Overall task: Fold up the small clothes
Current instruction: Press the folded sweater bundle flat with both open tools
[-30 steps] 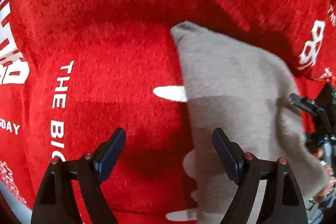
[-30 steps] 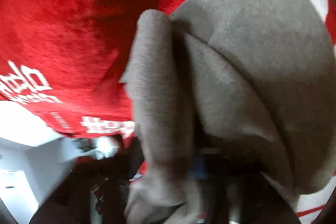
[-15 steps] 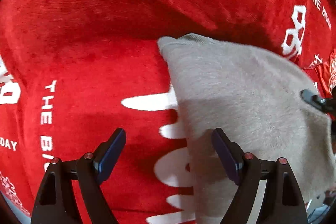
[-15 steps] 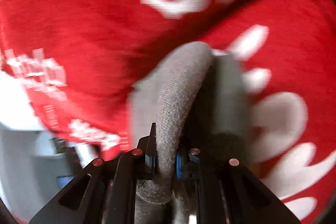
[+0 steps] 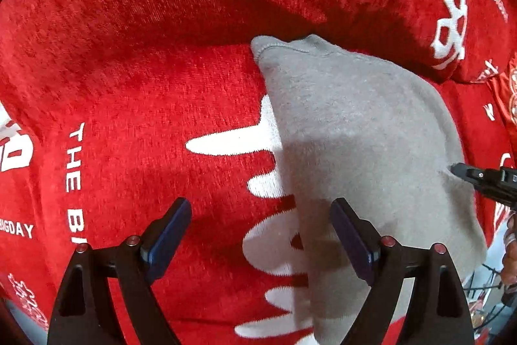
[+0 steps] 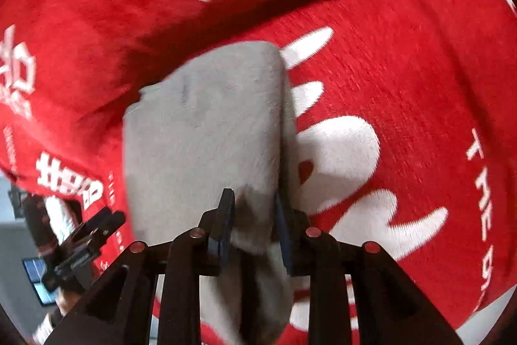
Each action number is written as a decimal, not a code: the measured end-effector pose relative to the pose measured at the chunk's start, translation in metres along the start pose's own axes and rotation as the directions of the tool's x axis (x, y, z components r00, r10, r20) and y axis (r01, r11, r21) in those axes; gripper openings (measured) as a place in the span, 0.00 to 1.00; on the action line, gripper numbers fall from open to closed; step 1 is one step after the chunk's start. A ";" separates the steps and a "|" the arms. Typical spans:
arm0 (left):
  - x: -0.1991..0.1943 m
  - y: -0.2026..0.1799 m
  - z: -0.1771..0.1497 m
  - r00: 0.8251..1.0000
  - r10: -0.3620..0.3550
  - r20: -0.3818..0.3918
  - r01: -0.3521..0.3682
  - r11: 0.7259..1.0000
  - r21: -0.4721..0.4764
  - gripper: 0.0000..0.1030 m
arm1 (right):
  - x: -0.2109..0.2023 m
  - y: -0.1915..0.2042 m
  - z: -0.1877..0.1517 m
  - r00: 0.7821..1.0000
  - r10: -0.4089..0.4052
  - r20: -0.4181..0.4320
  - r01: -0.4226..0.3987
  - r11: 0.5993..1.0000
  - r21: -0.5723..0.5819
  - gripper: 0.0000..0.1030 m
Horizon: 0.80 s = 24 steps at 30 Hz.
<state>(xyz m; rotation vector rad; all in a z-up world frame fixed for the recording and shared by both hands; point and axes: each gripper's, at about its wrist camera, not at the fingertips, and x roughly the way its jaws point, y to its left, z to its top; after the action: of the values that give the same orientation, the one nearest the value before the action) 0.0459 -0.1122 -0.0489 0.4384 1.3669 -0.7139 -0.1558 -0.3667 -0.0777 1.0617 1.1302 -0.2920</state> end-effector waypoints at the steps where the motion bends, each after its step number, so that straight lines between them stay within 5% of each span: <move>1: -0.004 -0.001 -0.002 1.000 -0.011 -0.001 0.011 1.000 0.003 0.86 | -0.005 0.002 -0.005 1.000 0.014 -0.001 -0.014 1.000 -0.005 0.43; 6: -0.010 -0.008 -0.026 0.999 -0.036 -0.040 0.038 0.998 0.054 0.86 | -0.014 0.009 -0.036 0.999 0.019 -0.031 -0.020 0.999 -0.038 0.44; 10: 0.011 -0.052 -0.047 0.996 -0.001 -0.094 0.011 0.994 0.106 0.86 | 0.008 0.003 -0.062 0.980 -0.183 -0.084 0.173 0.979 -0.105 0.44; 13: 0.021 -0.054 -0.060 0.995 0.022 -0.092 -0.010 0.991 0.130 0.86 | 0.021 -0.015 -0.071 0.962 -0.254 -0.103 0.245 0.965 -0.096 0.36; 17: 0.022 -0.049 -0.064 0.994 -0.004 -0.109 0.016 0.994 0.105 0.87 | 0.018 -0.036 -0.075 0.975 -0.207 -0.085 0.206 0.978 -0.016 0.35; 24: 0.014 -0.052 -0.060 0.991 0.021 -0.129 -0.007 0.994 0.106 0.86 | 0.002 -0.036 -0.078 0.958 -0.271 -0.091 0.271 0.962 -0.010 0.36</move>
<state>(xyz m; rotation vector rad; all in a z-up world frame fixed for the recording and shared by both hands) -0.0330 -0.1122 -0.0664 0.5866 1.4508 -0.7594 -0.2249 -0.3214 -0.1013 0.9292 1.3612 -0.4654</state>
